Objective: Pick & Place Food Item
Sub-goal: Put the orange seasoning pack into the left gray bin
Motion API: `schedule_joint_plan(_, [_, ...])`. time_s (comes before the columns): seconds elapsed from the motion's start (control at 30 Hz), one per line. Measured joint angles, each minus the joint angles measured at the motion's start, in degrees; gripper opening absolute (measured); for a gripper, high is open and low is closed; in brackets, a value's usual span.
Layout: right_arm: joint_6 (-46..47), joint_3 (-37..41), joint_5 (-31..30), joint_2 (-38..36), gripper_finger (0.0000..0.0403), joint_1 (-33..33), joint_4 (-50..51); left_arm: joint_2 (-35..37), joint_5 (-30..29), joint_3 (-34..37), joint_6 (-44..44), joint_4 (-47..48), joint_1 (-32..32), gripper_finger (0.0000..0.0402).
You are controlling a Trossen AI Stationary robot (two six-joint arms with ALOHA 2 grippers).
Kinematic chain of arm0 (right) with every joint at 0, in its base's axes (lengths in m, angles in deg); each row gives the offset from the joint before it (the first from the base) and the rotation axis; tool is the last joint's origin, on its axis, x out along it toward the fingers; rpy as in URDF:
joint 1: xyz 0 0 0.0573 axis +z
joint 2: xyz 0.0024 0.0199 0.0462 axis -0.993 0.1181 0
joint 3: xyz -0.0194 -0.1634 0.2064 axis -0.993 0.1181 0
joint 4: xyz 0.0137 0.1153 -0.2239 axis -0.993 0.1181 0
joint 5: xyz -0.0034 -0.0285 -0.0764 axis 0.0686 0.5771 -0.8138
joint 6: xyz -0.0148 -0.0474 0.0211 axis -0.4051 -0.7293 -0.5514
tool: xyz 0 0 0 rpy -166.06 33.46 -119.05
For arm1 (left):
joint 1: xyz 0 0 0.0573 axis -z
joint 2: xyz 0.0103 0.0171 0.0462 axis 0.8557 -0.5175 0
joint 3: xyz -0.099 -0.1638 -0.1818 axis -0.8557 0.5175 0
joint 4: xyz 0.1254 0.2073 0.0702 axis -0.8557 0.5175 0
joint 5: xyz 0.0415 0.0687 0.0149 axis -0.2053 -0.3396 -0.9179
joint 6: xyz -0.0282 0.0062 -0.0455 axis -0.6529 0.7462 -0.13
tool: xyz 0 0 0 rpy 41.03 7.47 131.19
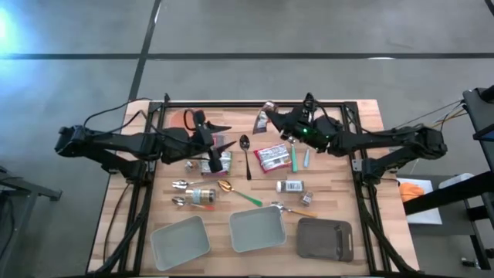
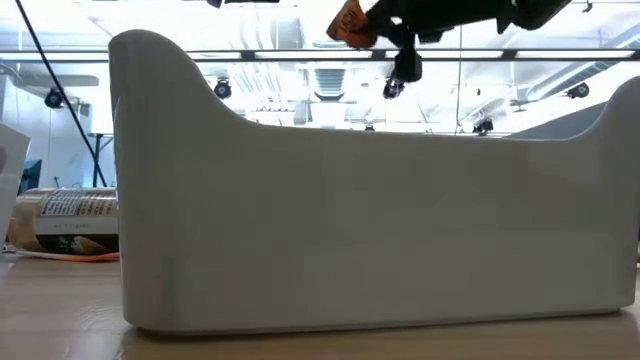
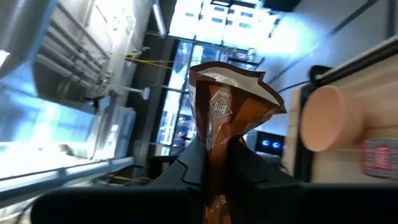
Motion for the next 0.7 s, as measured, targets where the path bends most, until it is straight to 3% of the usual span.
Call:
schedule_joint_plan(0.13, [-0.7,-2.9,1.1,0.0,0.0023,0.4,0.2,-2.0,-0.1,0.0,5.7,-3.9,0.0,0.0282])
schedule_joint_plan(0.27, [-1.7,-6.7,2.5,1.6,0.0023,0.9,0.6,-4.1,-0.4,0.0,10.4,-8.7,0.0,0.0307])
schedule_joint_plan(0.4, [-1.6,-11.0,4.4,5.0,0.0023,1.2,2.4,-5.3,-2.9,0.0,12.2,-13.7,0.1,0.031])
schedule_joint_plan(0.7, [-0.7,-16.2,7.6,9.8,0.0023,1.2,3.3,-5.5,-6.1,0.0,13.0,-14.4,0.1,0.031])
